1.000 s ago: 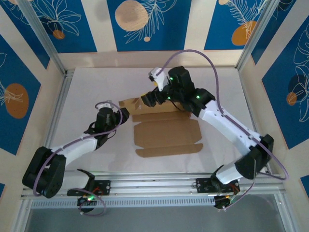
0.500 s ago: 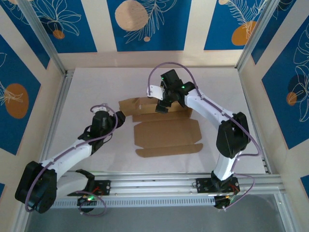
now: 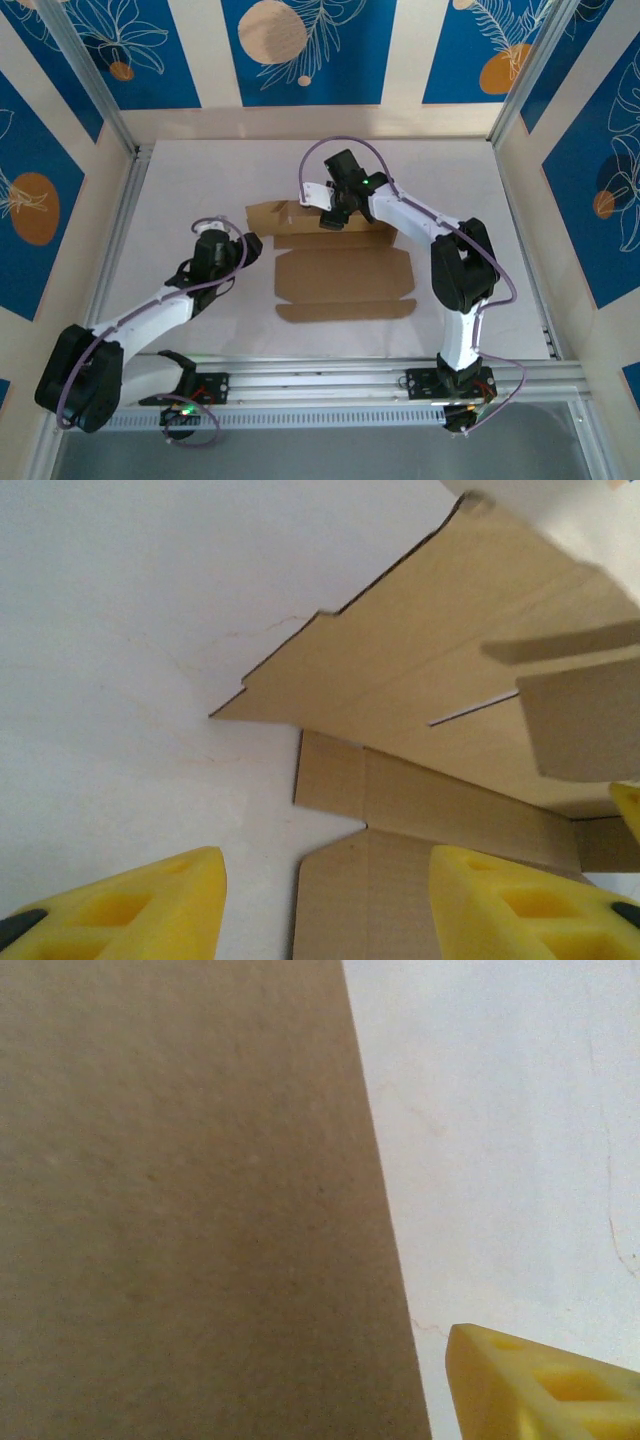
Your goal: Fold the paper box
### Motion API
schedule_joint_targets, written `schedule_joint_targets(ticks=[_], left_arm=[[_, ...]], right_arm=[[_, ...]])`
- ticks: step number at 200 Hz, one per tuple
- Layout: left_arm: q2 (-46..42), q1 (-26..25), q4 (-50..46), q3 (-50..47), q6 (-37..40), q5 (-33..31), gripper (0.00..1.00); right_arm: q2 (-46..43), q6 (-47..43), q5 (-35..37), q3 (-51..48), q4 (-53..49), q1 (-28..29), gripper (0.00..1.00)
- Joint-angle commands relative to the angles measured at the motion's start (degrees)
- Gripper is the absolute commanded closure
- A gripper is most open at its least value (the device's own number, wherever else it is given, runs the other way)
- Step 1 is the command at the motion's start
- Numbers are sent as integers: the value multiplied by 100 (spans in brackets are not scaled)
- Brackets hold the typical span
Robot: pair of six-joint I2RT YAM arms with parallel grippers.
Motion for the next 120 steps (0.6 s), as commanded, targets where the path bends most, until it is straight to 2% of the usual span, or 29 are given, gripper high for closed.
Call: schedule_joint_targets(ticks=[1, 54, 77, 95, 120], left_arm=[[171, 4, 425, -60, -27, 325, 44], [412, 4, 557, 103, 30, 311, 44], [486, 12, 643, 60, -52, 379, 44], [403, 12, 668, -24, -127, 380, 44], [149, 12, 498, -43, -66, 313, 44]], right_arm=[[-456, 177, -278, -245, 178, -25, 37], [-897, 382, -564, -540, 346, -88, 38], [-912, 255, -556, -649, 267, -15, 27], [-1139, 388, -1020, -718, 207, -66, 17], [-1434, 1052, -1618, -578, 288, -329, 15]])
